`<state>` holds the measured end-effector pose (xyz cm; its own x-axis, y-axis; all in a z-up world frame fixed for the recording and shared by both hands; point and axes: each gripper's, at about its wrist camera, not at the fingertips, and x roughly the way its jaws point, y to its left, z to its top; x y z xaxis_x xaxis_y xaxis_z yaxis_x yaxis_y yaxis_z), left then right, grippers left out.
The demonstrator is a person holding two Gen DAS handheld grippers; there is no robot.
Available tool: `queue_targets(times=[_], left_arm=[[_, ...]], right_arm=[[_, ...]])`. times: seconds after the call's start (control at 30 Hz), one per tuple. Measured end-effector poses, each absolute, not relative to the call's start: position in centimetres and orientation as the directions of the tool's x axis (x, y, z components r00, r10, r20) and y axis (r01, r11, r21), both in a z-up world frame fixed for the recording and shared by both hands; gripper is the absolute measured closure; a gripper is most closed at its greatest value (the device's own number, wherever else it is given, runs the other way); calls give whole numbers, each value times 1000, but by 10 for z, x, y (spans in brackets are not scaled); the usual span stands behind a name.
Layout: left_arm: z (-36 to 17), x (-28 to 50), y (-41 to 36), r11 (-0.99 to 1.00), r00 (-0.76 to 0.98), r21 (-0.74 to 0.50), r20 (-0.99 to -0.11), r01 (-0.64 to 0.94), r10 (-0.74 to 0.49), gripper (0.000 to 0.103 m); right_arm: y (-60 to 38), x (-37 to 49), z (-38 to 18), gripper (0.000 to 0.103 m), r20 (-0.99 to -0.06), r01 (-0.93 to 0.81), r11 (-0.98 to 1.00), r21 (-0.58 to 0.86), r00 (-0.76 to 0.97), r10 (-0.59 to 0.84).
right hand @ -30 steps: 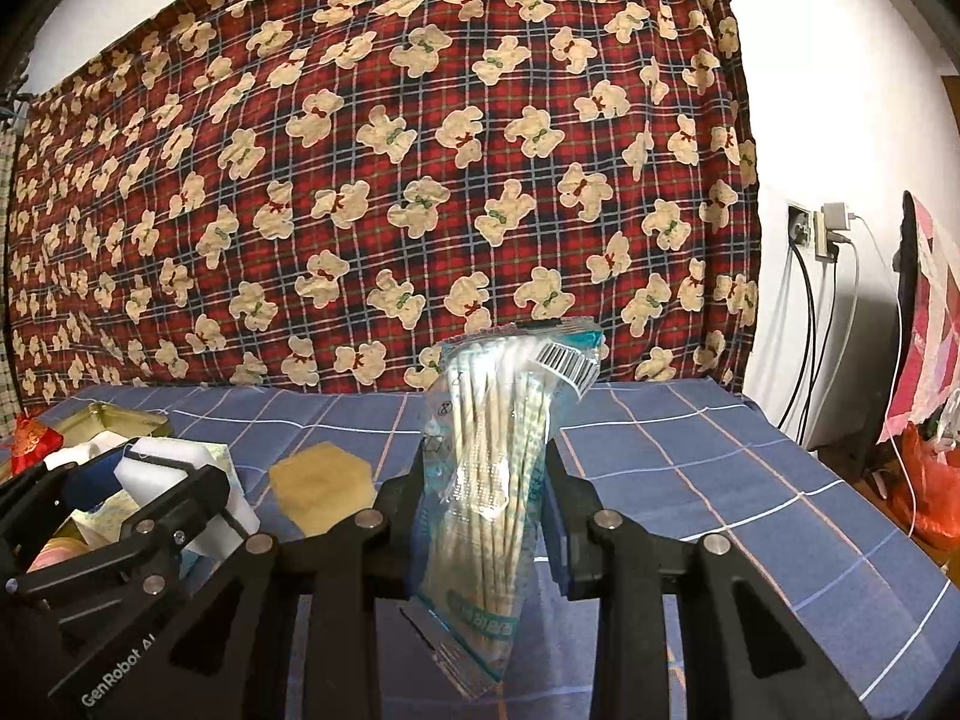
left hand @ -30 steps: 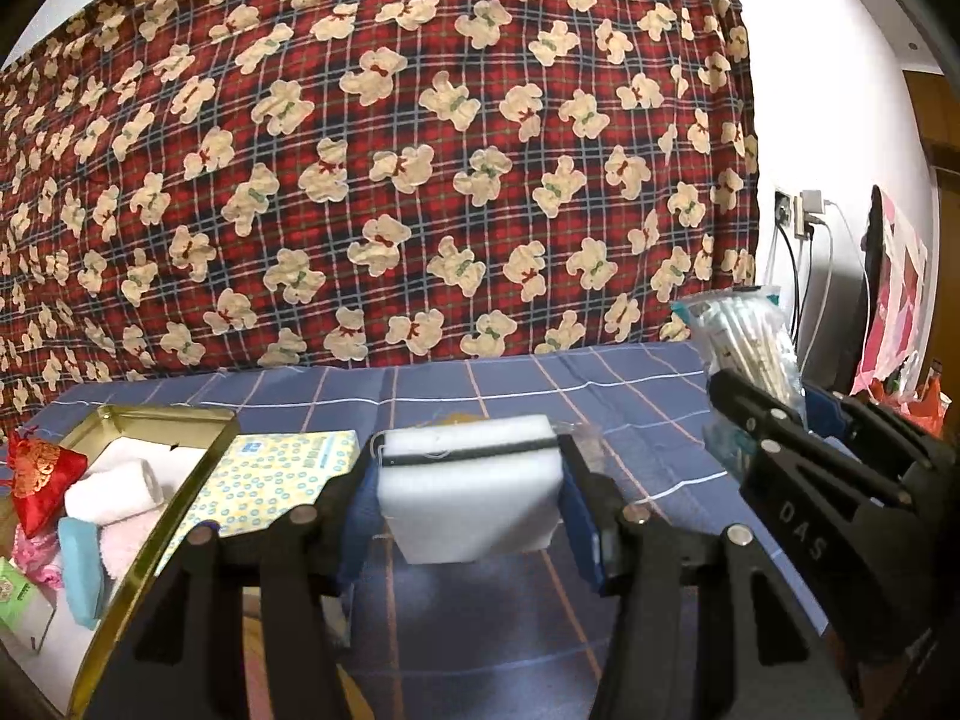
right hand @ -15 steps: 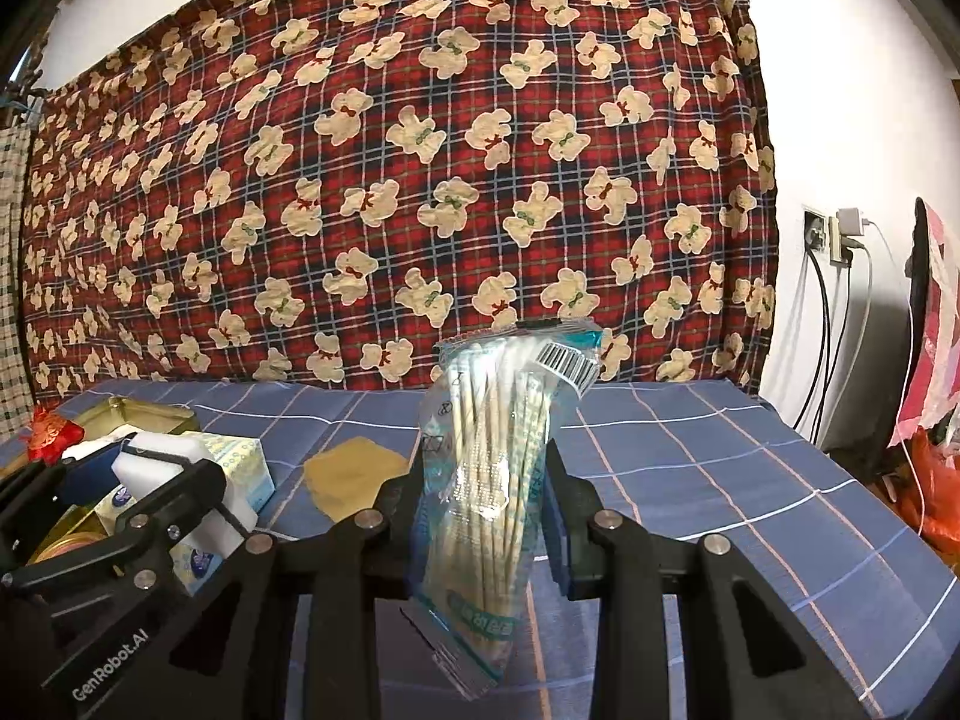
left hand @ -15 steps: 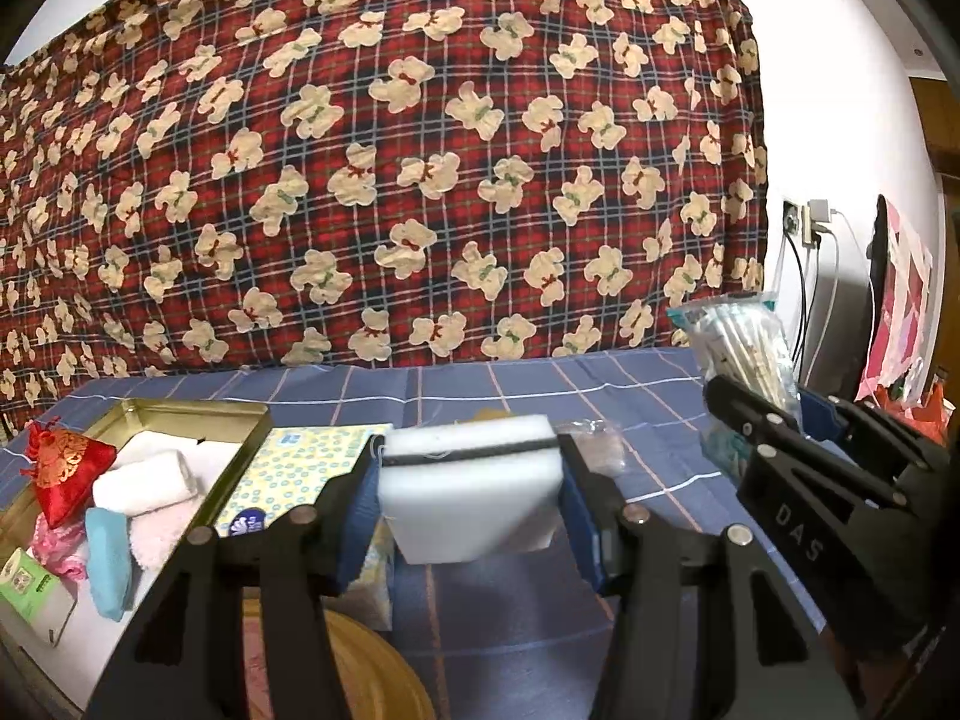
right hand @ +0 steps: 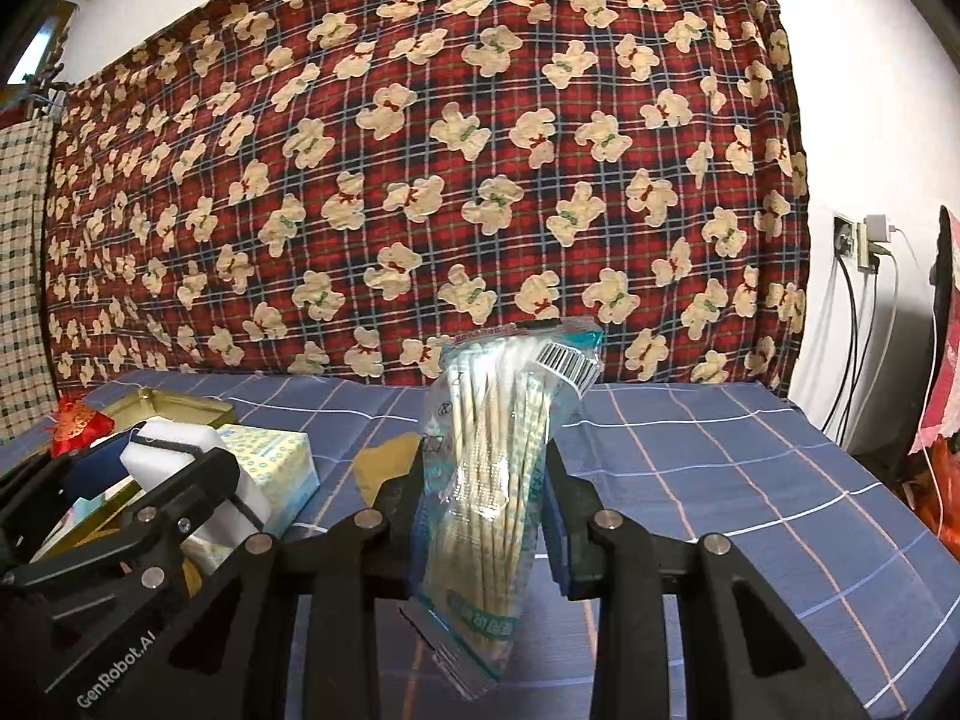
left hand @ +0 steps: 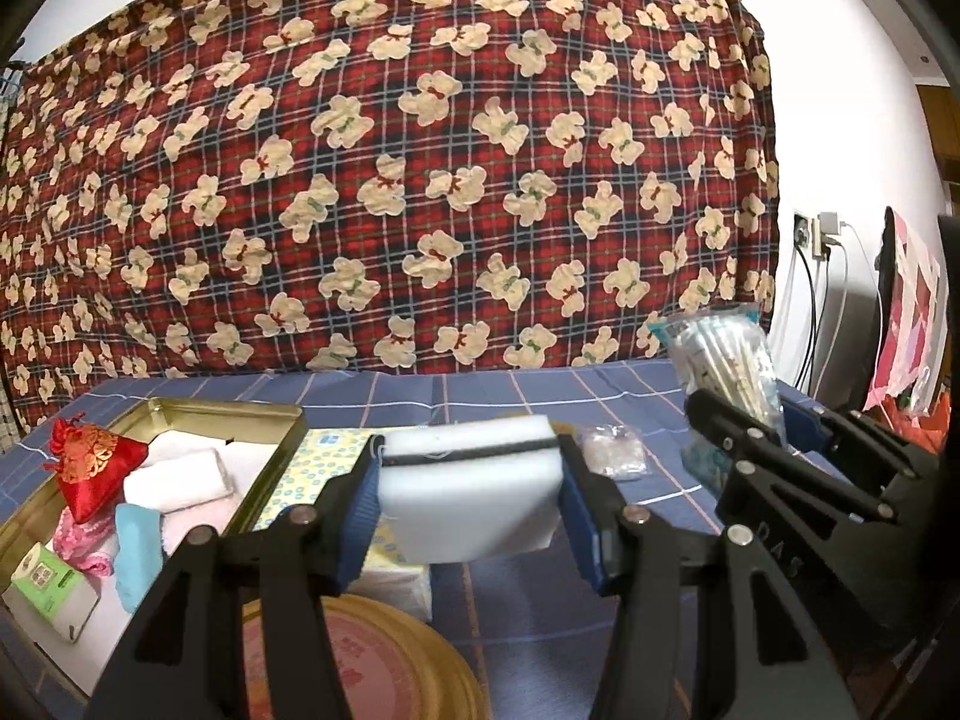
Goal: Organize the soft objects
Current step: 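Carry the white sponge and swab bag with both tools toward the gold tray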
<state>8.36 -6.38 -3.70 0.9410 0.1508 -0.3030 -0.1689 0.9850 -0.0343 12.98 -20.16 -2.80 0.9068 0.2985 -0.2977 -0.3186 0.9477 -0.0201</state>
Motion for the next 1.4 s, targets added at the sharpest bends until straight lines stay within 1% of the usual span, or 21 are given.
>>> queue_targets(times=[0.97, 1.4], left_arm=[[-38, 66, -28, 974, 936, -96, -308, -207, 169, 49], [-40, 56, -9, 969, 941, -151, -307, -194, 140, 49]], right_arm=[[-158, 117, -31, 69, -315, -405, 914, -29, 871, 377], [-142, 111, -33, 69, -329, -434, 900, -44, 857, 397]])
